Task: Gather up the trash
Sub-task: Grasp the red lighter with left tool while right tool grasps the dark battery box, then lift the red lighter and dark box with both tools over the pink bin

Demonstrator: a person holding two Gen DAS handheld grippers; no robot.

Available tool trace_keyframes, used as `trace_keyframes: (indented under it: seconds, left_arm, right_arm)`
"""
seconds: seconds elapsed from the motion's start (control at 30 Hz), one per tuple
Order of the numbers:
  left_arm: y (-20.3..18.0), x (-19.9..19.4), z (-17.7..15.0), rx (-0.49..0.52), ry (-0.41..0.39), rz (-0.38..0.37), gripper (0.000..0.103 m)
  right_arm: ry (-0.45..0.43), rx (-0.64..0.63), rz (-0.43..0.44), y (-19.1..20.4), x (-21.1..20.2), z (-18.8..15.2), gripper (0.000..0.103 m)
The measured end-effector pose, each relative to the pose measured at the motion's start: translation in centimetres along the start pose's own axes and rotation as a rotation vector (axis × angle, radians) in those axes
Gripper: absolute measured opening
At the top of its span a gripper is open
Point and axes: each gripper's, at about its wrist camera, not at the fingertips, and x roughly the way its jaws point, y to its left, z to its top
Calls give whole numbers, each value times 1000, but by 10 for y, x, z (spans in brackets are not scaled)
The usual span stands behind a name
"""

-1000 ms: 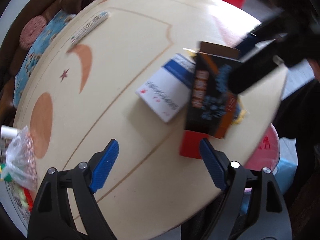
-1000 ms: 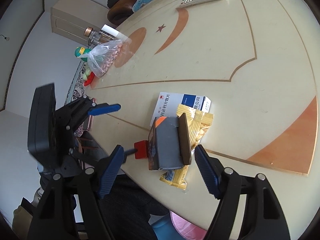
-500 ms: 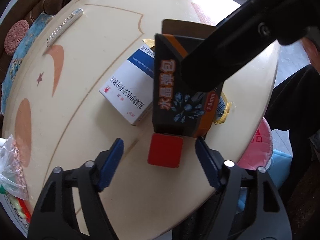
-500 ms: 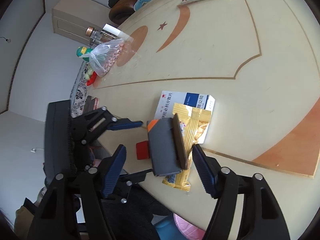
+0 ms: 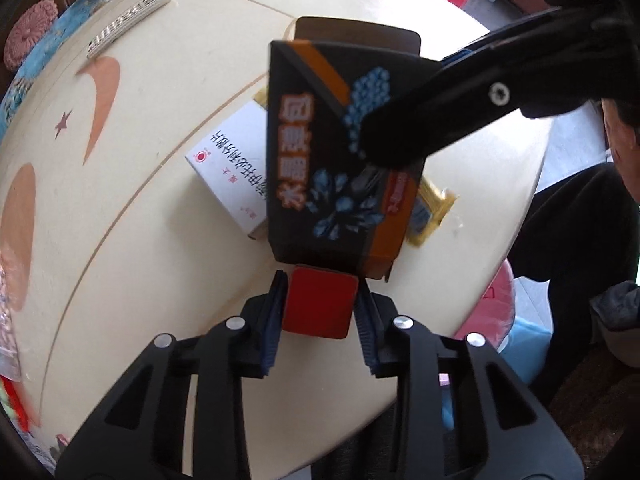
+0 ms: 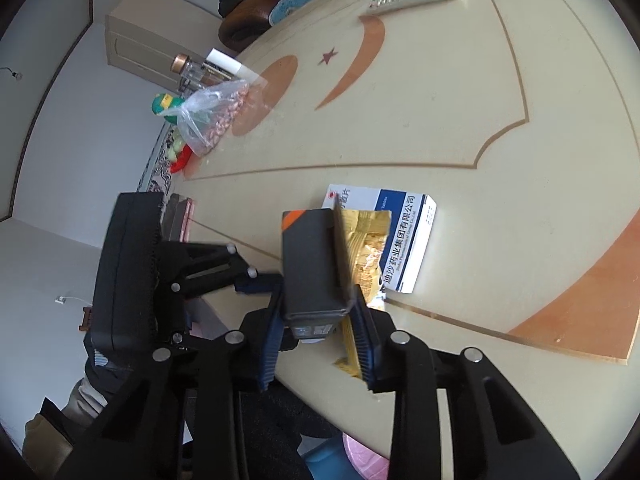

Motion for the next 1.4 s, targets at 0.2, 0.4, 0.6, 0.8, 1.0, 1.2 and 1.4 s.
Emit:
trace_keyframes:
  seconds: [0.2,0.4,0.6,0.8,1.0,1.2,1.4]
  left_arm:
    - [1,1,-3,-31,-7,-2,33]
    - [0,3,-3,-51,-1,0,33]
    - [-2,4,-3,-49,6,6,33]
    - [5,0,0,-62,8,-5,33]
    - [7,0,0,-68,7,-12,33]
    - [10,-1,-2,-82,1,-31,33]
    - [16,-2,-3,-103,-5,-52,33]
  right_arm:
    - [-40,-9,-31,1,-10,1,27]
    - [-66,18,-54,-9,-21,0,27]
    - [-67,36,-56,-18,-24,-4,29]
    - [-46,63,-41,-21,-11,-5,31]
    - [-7,35,-33,-10,14,-4,33]
    - [-4,21,-45,-3,17,-3,40]
    - [52,-31,-51,1,36,12,44]
